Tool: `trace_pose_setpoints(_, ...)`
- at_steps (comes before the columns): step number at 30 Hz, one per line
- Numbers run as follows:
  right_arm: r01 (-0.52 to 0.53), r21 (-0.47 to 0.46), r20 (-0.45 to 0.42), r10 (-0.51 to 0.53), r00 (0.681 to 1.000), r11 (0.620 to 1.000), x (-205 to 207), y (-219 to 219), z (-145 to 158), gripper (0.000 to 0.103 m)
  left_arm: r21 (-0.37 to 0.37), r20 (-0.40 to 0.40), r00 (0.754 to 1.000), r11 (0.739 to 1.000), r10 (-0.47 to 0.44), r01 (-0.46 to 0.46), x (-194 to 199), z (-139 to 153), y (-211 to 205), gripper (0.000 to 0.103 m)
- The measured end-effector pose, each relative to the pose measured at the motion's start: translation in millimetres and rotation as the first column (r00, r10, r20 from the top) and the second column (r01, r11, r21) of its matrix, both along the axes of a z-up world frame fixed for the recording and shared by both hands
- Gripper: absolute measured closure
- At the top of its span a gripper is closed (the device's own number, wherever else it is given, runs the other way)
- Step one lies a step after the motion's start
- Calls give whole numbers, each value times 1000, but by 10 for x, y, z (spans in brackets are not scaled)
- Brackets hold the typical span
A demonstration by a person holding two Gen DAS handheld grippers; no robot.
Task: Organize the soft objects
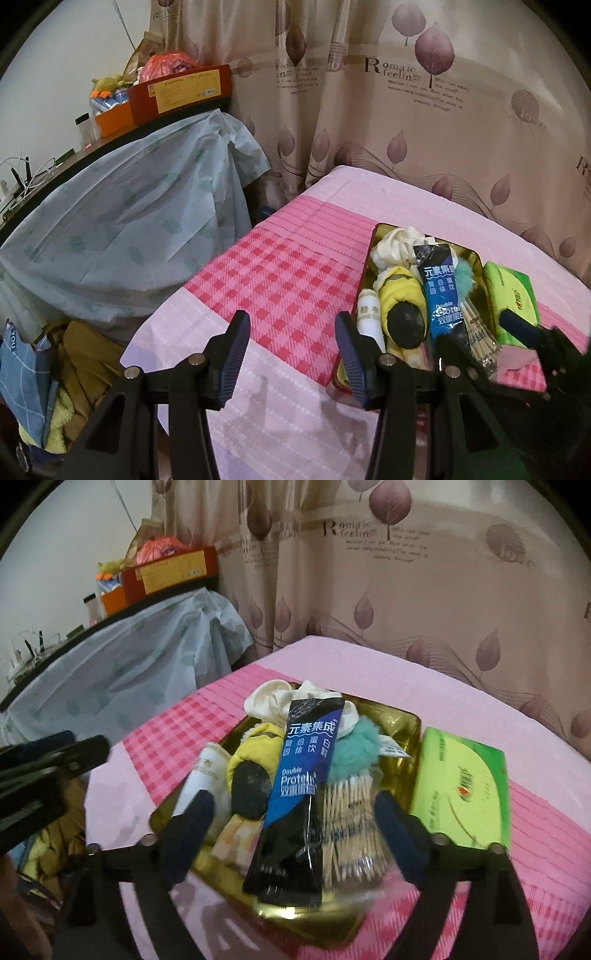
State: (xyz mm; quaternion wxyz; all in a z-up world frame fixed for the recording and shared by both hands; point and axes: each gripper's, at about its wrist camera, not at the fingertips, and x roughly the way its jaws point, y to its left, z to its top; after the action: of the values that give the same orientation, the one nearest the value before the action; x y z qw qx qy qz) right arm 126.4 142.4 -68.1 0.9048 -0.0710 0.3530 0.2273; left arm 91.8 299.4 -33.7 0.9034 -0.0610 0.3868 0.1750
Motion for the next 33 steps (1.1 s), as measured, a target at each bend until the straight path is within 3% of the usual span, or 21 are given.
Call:
trace_pose_setpoints(4,21,-15,-1,-21,1000,1000,-159,-127,79,5,18,0,1000,1000,-13,13,-7,6,-54,54)
trace_pose_setpoints(9,91,13,27,-91,995,996,-419,-362,169,1,42,-3,1000,999,-29,29,-12,9,-136,54)
trace_pose_setpoints(15,150,75,47,-154,987,986,-614,-509,212,1,56,5,999,997,-51,51,-35,25,-222,54)
trace_pose_setpoints(33,143,46,13,-143,990,989,-618,-441,94,1,61,-2,997,995,-76,76,-14,2,-287,54)
